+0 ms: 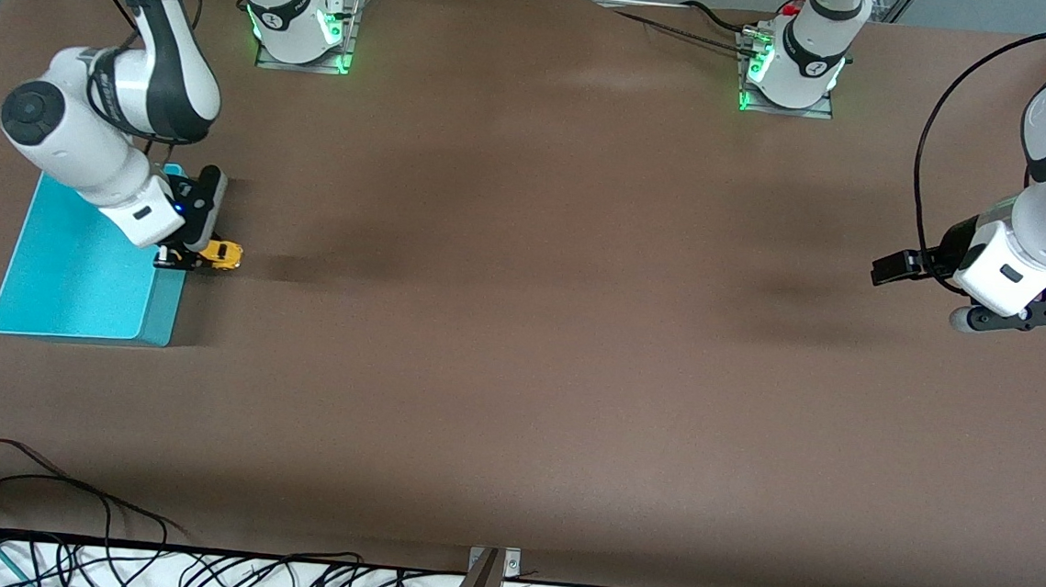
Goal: Wind up and store yellow beetle car
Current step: 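Lift the car with the right gripper and carry it into the bin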
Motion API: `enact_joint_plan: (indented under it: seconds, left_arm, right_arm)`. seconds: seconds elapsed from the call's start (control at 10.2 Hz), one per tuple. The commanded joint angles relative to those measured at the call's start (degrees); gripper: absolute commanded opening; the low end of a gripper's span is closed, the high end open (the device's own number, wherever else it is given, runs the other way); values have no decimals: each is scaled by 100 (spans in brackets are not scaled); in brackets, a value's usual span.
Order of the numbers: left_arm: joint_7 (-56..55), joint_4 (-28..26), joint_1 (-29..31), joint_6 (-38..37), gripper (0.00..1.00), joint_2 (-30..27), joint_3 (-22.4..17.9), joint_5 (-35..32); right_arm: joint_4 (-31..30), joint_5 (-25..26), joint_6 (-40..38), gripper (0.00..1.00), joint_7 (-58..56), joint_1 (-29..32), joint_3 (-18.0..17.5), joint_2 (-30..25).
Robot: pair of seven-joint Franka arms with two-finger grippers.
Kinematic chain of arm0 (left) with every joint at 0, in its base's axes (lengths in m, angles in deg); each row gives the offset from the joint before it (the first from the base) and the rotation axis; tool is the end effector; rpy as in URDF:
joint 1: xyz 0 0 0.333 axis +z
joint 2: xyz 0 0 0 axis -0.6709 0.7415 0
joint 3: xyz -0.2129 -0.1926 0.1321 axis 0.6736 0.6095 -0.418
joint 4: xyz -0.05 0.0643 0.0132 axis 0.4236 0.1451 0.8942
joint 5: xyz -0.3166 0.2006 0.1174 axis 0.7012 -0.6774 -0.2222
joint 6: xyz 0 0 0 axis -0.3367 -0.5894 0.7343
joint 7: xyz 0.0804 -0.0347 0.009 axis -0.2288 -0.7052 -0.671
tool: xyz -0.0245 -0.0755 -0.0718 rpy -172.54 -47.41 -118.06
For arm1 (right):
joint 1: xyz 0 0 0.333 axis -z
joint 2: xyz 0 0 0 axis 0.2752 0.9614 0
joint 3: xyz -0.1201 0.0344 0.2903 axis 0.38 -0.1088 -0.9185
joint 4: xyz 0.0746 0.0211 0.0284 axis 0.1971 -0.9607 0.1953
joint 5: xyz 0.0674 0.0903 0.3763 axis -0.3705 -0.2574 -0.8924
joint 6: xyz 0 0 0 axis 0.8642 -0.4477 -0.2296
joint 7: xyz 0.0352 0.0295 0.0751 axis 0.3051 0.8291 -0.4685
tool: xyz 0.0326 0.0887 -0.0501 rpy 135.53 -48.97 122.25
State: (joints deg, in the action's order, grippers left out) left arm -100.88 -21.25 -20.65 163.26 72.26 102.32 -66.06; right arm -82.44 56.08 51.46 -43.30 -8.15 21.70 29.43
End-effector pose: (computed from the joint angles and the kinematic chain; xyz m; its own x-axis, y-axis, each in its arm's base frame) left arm 0.5801 0.0002 0.4729 0.9733 0.1830 -0.1383 0.1839 -0.9829 -0.0062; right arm 0.5437 0.0006 0.3310 0.0060 0.9998 0.0170 0.9989 -0.0068 0.0464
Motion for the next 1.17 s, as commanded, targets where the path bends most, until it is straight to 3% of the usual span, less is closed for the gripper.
enact_joint_plan:
  seconds: [0.0,0.39,0.78,1.07]
  left_arm:
    - [156,-26,40,-51,100,-65,1,170]
    - [156,-26,40,-51,100,-65,1,170]
    - [156,-26,40,-51,100,-65,1,170]
    - [156,-26,49,-51,100,-65,1,170]
  right_arm:
    - [246,-81,-540,0,-710,447,-35,-157]
    - [423,59,-542,0,-2169,1229,-44,35]
    - [755,271,-516,0,-3021,1994,-52,877]
    - [967,262,-516,0,-3367,2180,-52,1423]
